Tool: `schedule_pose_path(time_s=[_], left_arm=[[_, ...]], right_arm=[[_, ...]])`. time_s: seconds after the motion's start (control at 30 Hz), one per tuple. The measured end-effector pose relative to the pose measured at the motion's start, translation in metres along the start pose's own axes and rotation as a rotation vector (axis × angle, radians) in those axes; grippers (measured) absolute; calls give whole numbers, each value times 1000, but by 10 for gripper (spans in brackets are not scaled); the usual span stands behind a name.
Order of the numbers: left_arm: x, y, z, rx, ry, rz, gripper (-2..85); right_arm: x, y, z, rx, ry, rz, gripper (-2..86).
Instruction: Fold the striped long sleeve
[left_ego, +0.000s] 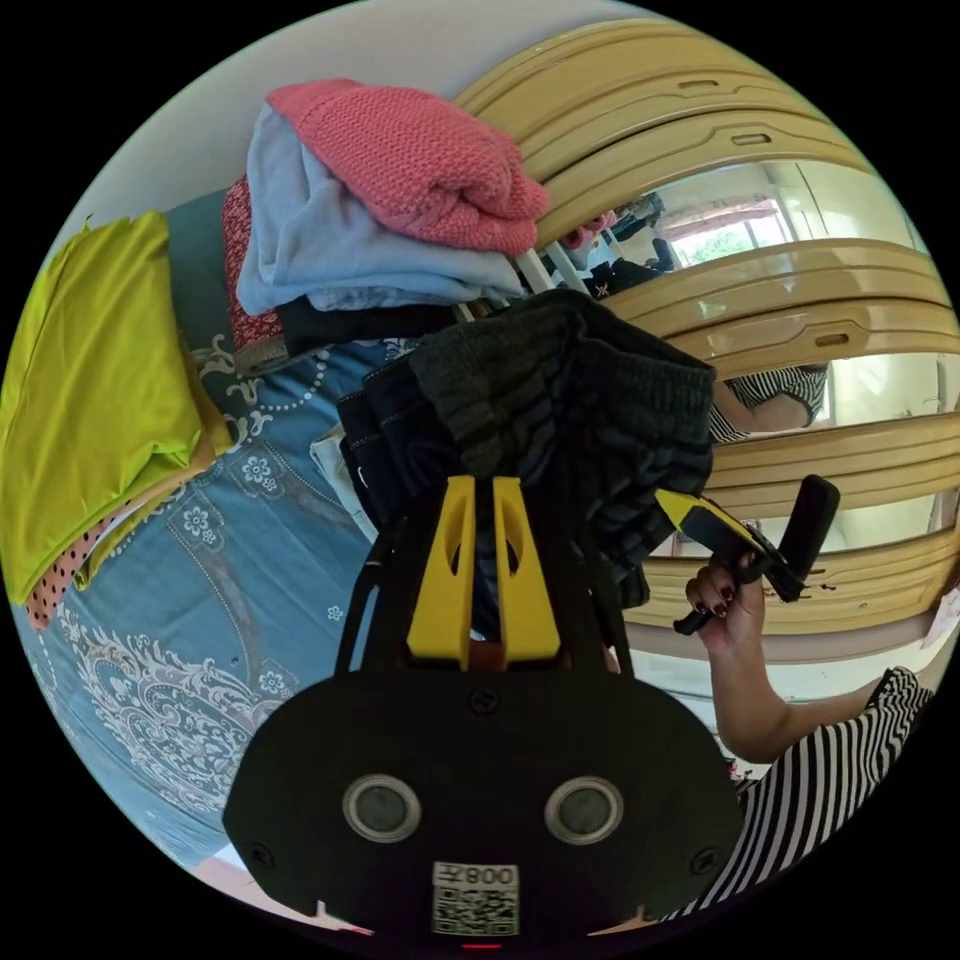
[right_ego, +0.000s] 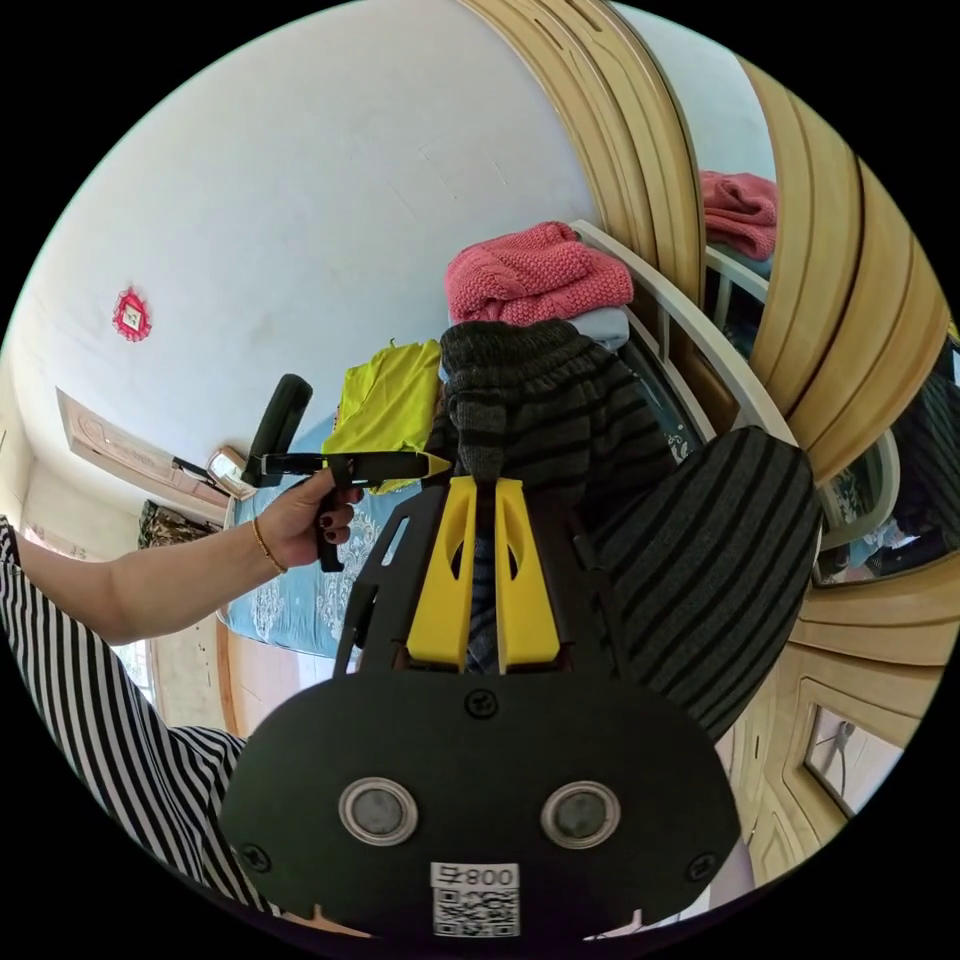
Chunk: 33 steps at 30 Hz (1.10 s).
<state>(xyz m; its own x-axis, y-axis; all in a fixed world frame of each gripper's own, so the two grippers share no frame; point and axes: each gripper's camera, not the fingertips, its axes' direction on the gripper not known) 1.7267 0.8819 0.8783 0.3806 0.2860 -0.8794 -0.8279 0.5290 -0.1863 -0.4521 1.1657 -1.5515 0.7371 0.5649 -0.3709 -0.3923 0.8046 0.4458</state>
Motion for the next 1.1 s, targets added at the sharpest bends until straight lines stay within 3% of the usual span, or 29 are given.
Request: schedule_pose_path(time_s=[0.43, 0.73, 0.83, 1.1], left_arm=[[167, 99, -166, 146, 355, 68, 22], [312, 200, -312, 264, 621, 239, 21], [351, 247, -377, 369, 712, 269, 20], [465, 404, -563, 593, 695, 403, 20]], right_arm=[[-78, 70, -70, 86, -51, -24, 21], [-183, 137, -141, 297, -143, -85, 18], [-234, 164, -164, 377, -172, -134, 17], [-436, 253, -199, 545, -225, -415, 17]])
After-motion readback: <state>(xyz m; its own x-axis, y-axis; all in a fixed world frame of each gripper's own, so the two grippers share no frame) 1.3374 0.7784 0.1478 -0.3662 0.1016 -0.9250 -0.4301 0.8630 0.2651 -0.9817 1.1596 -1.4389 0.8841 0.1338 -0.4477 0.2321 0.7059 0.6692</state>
